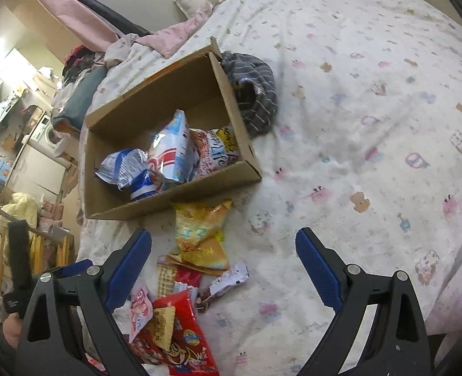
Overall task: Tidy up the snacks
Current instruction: 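Lower the left tool to the duvet and grasp the white stick packet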
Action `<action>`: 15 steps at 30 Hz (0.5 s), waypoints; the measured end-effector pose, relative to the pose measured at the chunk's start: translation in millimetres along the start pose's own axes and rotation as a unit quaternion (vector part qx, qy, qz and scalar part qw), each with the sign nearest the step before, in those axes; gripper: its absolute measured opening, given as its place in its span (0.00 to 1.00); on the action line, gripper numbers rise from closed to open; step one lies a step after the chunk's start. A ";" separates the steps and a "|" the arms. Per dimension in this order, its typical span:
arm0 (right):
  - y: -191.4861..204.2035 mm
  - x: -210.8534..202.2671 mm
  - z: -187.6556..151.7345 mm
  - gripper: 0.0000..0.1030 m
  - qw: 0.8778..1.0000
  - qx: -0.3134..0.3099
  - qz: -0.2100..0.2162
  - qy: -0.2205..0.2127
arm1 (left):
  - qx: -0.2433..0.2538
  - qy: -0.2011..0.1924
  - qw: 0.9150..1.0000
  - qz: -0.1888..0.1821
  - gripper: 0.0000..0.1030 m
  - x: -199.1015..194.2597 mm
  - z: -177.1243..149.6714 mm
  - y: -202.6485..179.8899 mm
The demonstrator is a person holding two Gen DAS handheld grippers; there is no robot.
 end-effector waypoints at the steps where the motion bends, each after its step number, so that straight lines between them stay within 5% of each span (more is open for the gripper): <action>1: -1.0 0.4 -0.4 0.93 1.000 0.002 -0.001 0.001 | -0.004 0.012 1.000 0.001 0.64 7.9 0.4 1.0; 2: -1.4 0.8 -0.5 0.93 1.000 0.004 -0.001 0.002 | -0.007 0.022 1.000 0.000 0.54 14.7 0.2 0.7; 6: 1.4 1.8 0.2 0.93 1.000 0.003 0.001 0.004 | 0.029 0.042 0.999 0.014 0.52 31.8 -1.5 -18.0; 9: -1.4 5.9 -0.8 0.93 1.000 0.010 0.004 0.017 | 0.050 0.047 0.997 0.031 0.39 40.0 -2.1 -27.6; 11: -9.0 15.2 -3.3 0.93 0.998 0.032 0.015 0.046 | 0.052 0.050 0.997 0.041 0.25 44.3 -1.2 -29.5; 15: -32.1 51.0 -17.9 0.84 0.982 0.114 0.031 0.149 | 0.052 0.045 0.997 0.045 0.15 44.5 2.5 -26.7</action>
Point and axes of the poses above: each gripper's, at about its wrist camera, not at the fingertips, and x roughly the way its jaws point, y to its left, z to its top, the point moved 1 cm from there along x, roughly the way its jaws point, and after that the axes turned 7 degrees about x, right-handed, at the moved point
